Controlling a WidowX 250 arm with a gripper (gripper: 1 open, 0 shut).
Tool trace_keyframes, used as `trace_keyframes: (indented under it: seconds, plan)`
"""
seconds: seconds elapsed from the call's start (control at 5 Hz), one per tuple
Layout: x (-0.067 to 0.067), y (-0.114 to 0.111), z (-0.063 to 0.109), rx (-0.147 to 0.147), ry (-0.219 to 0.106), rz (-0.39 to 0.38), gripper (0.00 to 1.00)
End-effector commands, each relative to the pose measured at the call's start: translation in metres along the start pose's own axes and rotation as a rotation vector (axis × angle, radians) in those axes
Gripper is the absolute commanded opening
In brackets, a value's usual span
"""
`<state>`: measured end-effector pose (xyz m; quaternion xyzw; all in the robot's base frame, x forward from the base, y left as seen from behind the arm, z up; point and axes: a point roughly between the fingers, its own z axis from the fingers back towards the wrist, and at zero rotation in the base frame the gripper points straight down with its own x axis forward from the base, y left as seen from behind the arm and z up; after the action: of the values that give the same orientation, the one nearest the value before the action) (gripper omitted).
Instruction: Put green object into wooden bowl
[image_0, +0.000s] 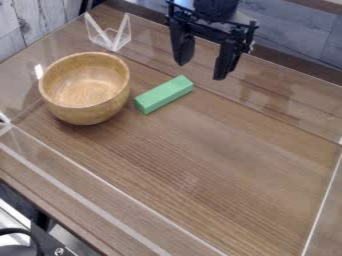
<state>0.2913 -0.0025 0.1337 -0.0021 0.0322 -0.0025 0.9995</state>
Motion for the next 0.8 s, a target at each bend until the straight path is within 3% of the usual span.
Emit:
trace_keyframes:
  seconds: [0.0, 0.4, 0.6]
  plan:
    - [-0.003, 0.014, -0.013, 0.009, 0.007, -0.002, 1.0]
    - [0.013, 0.028, -0.045, 0.058, -0.004, -0.258, 1.0]
    - [0.02, 0.045, -0.035, 0.074, -0.017, -0.241, 1.0]
